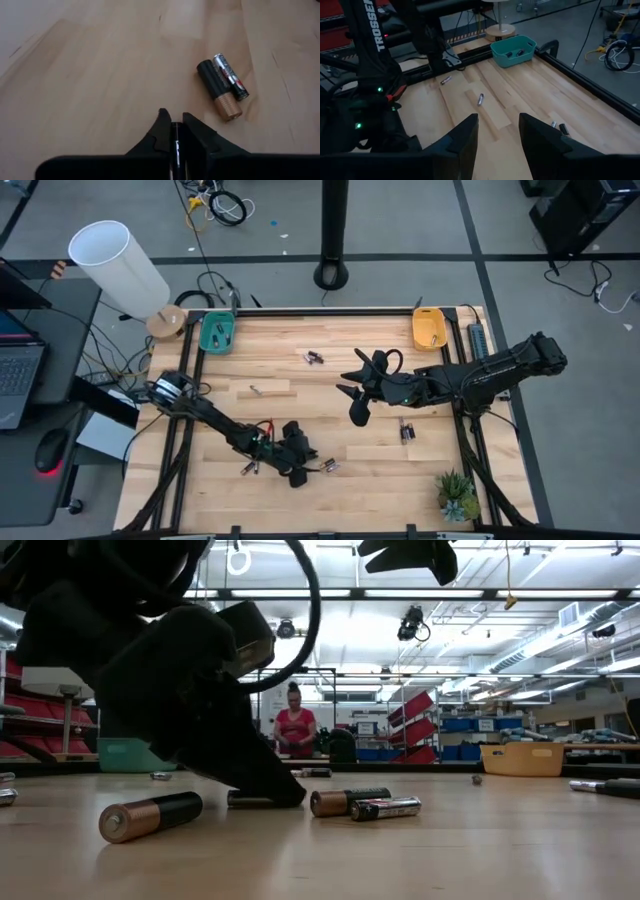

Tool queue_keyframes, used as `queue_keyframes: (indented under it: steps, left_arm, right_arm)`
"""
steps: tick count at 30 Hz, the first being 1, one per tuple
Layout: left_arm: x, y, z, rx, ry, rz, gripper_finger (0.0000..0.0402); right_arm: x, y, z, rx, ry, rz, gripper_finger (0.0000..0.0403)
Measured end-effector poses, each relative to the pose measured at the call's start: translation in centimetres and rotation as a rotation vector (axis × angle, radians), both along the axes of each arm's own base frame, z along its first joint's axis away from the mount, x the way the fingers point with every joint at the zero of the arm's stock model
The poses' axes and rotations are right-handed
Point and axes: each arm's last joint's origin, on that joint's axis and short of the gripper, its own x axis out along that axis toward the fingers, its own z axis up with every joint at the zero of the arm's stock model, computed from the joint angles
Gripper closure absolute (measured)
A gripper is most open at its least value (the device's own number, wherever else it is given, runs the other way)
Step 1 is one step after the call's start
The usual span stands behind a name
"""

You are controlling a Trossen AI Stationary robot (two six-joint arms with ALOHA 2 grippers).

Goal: Sort batteries
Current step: Put the silver battery into the yellow bin

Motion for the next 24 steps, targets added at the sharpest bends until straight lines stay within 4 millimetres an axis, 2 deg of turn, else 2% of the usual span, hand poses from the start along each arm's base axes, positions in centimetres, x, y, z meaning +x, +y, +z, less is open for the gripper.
queue_keyframes:
  steps: [6,9,12,17,21,24]
  left_arm:
    - [-0.2,0.7,-0.2,-0.043,-0.053,0.014,0.0368]
    - [0.0,1.5,0.5,-0.071,-0.088,0.026,0.0368]
    - [0.1,2.8,1.4,-0.013,-0.092,0.034,0.0368]
    - [0.5,4.7,4.8,-0.006,-0.164,0.048,0.0368]
    - [0.5,6.4,8.0,-0.017,-0.259,0.088,0.0368]
    - [0.3,8.0,11.0,-0.042,-0.362,0.140,0.0368]
  right_arm:
    - [0.0,0.0,0.0,-0.002,0.001,0.001,0.0251]
    - [0.0,0.0,0.0,-0.002,0.001,0.001,0.0251]
    - [0.0,0.0,0.0,-0.002,0.001,0.001,0.0251]
    - [-0.4,0.0,0.3,0.003,-0.002,0.006,0.0251]
    - [-2.1,-0.3,1.6,0.065,-0.022,0.005,0.0251]
    - [-3.2,-0.4,1.0,0.111,0.039,-0.012,0.0251]
